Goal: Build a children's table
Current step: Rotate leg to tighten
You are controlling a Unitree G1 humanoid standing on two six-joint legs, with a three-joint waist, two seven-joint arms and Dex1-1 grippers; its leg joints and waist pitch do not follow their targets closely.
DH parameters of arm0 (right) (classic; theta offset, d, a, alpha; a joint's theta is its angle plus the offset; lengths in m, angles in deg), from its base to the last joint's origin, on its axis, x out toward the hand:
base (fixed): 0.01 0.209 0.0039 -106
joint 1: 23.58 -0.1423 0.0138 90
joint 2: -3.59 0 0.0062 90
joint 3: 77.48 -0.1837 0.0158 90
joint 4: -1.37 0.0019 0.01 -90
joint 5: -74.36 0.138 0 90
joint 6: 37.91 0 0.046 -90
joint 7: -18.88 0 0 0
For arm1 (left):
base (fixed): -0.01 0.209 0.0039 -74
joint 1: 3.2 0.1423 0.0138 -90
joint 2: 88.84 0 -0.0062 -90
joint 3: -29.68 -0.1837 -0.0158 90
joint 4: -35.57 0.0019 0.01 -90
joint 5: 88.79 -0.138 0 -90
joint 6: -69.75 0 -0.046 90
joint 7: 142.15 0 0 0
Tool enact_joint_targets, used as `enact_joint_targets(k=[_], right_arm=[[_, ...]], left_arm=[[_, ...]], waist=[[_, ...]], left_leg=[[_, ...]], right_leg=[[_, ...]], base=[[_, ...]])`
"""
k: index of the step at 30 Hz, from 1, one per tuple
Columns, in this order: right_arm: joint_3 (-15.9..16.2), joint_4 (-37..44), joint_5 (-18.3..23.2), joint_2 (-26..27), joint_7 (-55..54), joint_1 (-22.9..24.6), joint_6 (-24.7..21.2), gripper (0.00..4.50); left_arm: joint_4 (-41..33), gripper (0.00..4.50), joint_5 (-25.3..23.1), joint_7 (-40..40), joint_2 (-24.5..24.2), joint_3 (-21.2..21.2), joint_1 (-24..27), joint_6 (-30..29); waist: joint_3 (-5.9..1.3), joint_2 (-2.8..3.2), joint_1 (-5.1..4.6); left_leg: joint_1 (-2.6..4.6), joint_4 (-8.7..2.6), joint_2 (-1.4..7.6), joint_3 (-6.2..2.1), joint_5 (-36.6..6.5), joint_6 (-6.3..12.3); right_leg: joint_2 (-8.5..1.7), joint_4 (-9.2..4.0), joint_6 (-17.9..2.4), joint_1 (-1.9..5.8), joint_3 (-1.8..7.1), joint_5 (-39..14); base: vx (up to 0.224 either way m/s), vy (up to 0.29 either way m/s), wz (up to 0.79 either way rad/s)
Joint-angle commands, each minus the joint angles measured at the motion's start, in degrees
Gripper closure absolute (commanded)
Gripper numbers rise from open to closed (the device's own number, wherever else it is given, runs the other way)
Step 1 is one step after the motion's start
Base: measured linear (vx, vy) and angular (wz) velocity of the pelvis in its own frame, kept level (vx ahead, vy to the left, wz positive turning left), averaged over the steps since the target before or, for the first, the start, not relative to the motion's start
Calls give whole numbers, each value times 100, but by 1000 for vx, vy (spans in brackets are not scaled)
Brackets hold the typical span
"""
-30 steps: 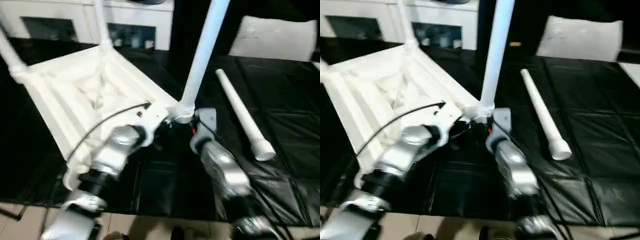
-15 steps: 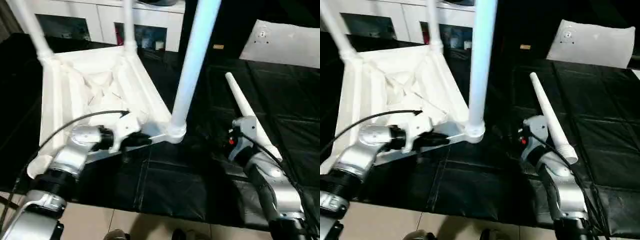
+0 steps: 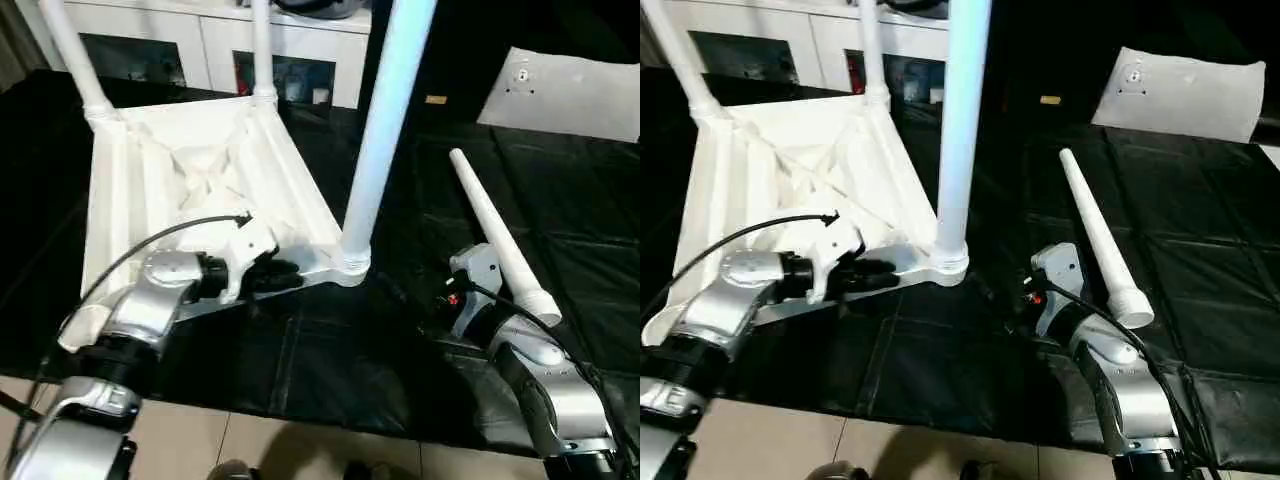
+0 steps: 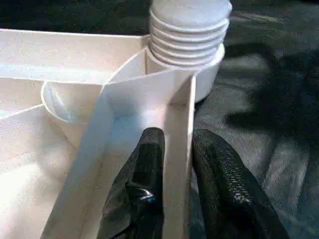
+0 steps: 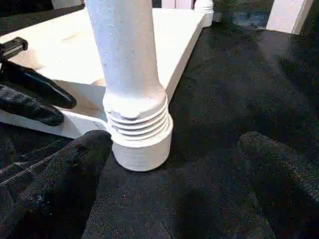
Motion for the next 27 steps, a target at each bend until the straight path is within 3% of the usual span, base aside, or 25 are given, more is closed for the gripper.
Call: enact_joint_targets(k=[1,5,12,20,25,27], right_arm=[[-6,10,-26,-64,-48,-101,-18,0],[23,-40,-67,-47,-85,-148,2,0],[62,-96,-119,-44,-105,-197,32,0],[115,-150,-172,-75,-114,-238,55,0],[117,-165,-170,-101,-88,-246,41,0],[118,-177,-183,-122,-43,-261,33,0]], left_arm=[[-72,346,-107,201,38,-15,-69,-292],[-143,346,-55,144,89,-93,-83,-593],[-69,346,-573,488,40,-398,-200,-774],[-188,400,-728,370,-47,-637,-337,-836],[-116,439,-583,256,7,-562,-398,-692],[-18,446,-547,141,-7,-546,-398,-566]], waist=[[-486,36,29],[-473,20,44],[-494,27,103],[-500,33,107],[-519,43,113],[-544,33,107]], left_leg=[[14,-416,336,-128,-1093,263],[11,-409,311,-116,-1102,295],[24,-407,311,-125,-1079,282],[29,-396,277,-121,-1194,275],[22,-399,290,-129,-1159,290],[1,-398,295,-129,-1048,305]], right_leg=[[-504,-479,-534,334,420,-2252],[-505,-491,-545,340,413,-2338],[-500,-511,-388,340,400,-2439],[-500,-582,-195,330,366,-2783],[-494,-557,-239,331,365,-2612],[-495,-506,-330,351,387,-2310]], base=[[0,0,0],[0,0,0],[0,0,0],[0,0,0],[0,0,0],[0,0,0]])
